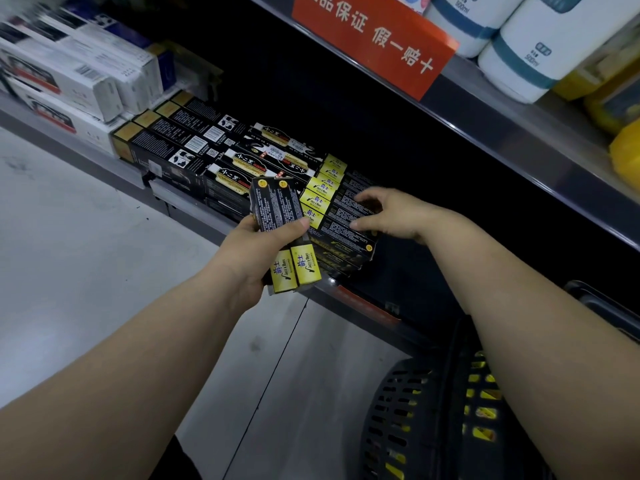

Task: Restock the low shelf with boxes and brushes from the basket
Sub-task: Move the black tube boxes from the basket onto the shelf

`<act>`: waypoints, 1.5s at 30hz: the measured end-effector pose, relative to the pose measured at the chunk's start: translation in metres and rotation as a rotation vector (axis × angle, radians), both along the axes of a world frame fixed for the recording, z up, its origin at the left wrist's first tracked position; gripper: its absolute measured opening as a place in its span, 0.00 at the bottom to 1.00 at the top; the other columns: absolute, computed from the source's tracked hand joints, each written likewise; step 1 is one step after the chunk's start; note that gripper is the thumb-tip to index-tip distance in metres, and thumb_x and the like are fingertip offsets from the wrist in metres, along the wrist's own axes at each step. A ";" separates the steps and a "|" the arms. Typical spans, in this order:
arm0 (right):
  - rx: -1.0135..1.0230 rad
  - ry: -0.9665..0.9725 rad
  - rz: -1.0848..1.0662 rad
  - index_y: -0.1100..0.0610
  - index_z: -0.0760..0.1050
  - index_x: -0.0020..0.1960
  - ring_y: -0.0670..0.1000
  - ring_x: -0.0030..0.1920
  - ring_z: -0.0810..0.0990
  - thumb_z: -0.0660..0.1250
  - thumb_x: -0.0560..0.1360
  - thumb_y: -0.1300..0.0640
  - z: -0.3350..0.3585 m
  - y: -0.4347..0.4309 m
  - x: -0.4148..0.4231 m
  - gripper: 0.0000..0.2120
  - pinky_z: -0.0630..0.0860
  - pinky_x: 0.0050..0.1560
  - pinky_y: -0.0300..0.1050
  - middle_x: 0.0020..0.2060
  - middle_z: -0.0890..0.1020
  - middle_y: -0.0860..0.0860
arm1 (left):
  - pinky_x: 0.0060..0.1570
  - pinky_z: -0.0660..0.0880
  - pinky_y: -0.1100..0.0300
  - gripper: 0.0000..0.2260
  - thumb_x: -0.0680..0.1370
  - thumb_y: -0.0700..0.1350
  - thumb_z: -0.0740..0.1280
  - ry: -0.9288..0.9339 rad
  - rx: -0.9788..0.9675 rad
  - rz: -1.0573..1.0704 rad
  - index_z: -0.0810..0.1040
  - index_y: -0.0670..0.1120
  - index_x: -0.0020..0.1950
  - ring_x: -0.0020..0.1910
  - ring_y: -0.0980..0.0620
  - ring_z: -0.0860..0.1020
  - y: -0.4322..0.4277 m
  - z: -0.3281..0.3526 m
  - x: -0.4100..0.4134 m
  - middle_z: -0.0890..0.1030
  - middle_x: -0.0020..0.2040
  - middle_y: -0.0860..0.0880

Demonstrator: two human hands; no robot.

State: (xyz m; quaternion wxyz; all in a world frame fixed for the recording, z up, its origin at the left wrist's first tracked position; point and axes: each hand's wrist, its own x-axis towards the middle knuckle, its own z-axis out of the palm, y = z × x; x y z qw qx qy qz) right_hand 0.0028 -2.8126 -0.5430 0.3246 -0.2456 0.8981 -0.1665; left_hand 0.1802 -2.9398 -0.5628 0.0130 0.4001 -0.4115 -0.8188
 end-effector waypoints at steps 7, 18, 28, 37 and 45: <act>-0.440 -0.422 0.105 0.42 0.68 0.63 0.45 0.58 0.78 0.67 0.74 0.53 0.031 -0.032 0.039 0.19 0.77 0.56 0.41 0.57 0.77 0.48 | 0.30 0.78 0.62 0.18 0.61 0.45 0.74 0.162 0.066 -0.254 0.78 0.46 0.50 0.32 0.54 0.82 0.005 0.010 0.000 0.83 0.35 0.50; -0.725 -0.245 -0.787 0.54 0.74 0.52 0.44 0.44 0.80 0.66 0.76 0.51 0.021 0.002 -0.018 0.08 0.80 0.39 0.35 0.44 0.80 0.47 | 0.54 0.76 0.48 0.15 0.71 0.48 0.73 -0.084 -0.060 -0.018 0.77 0.47 0.55 0.41 0.50 0.75 0.000 0.003 -0.002 0.78 0.42 0.49; -0.494 -0.227 -0.605 0.57 0.71 0.57 0.47 0.51 0.77 0.64 0.78 0.50 -0.017 0.001 -0.012 0.13 0.73 0.52 0.40 0.47 0.78 0.49 | 0.39 0.75 0.57 0.07 0.72 0.40 0.71 -0.039 -0.020 -0.159 0.76 0.43 0.47 0.38 0.51 0.75 0.006 0.004 -0.002 0.76 0.38 0.47; -0.209 -0.101 -0.335 0.55 0.70 0.67 0.52 0.60 0.75 0.66 0.76 0.57 -0.025 0.007 -0.016 0.19 0.70 0.65 0.48 0.61 0.76 0.55 | 0.50 0.76 0.49 0.20 0.69 0.43 0.74 -0.037 -0.103 -0.086 0.69 0.42 0.56 0.46 0.47 0.77 0.006 0.000 -0.003 0.78 0.50 0.41; -0.190 0.061 0.138 0.47 0.61 0.72 0.51 0.70 0.64 0.74 0.70 0.53 0.020 -0.010 0.006 0.35 0.64 0.68 0.43 0.70 0.64 0.52 | 0.50 0.76 0.51 0.24 0.67 0.46 0.76 -0.036 -0.203 -0.098 0.74 0.43 0.60 0.46 0.48 0.79 0.000 -0.001 -0.002 0.78 0.54 0.42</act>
